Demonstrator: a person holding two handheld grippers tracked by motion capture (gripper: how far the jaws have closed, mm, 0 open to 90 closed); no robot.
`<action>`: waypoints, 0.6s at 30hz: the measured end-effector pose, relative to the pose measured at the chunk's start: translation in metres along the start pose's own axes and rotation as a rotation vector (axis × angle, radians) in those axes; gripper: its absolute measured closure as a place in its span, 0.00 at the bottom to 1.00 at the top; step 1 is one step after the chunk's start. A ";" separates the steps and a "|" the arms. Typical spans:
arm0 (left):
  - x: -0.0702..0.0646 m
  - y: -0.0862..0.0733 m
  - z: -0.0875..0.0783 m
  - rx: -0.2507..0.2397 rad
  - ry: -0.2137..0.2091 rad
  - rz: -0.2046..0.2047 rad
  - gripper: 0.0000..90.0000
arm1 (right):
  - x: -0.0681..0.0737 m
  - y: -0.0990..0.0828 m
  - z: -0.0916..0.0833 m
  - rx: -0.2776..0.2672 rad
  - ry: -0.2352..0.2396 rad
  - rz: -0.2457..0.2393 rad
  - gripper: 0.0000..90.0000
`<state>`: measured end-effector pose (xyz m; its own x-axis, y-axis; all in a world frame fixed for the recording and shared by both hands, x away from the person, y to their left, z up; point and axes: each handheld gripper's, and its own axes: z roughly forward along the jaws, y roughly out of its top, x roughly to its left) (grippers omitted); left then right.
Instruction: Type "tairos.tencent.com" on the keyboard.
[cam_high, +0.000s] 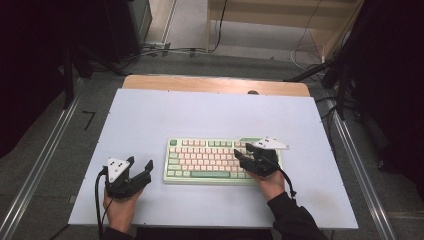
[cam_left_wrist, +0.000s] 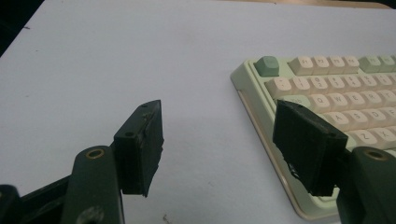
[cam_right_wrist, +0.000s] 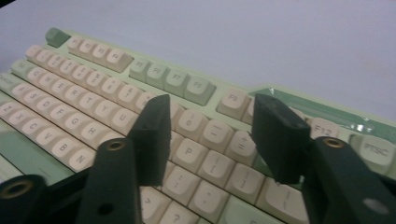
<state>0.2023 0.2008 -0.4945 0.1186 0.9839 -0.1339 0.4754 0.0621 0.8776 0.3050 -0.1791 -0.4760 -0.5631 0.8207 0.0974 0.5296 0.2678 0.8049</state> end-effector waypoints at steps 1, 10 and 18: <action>0.001 0.000 -0.001 0.001 0.001 -0.002 0.38 | 0.001 0.001 0.002 -0.002 0.007 -0.008 0.59; 0.002 -0.001 -0.002 0.002 0.004 -0.005 0.38 | 0.015 0.004 0.014 0.020 0.080 -0.047 0.97; 0.003 -0.001 -0.002 0.001 0.001 -0.005 0.38 | 0.029 0.005 0.026 0.058 0.116 -0.081 0.97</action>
<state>0.2008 0.2037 -0.4945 0.1154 0.9837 -0.1378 0.4768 0.0668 0.8764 0.3077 -0.1412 -0.4843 -0.6733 0.7321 0.1034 0.5136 0.3625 0.7777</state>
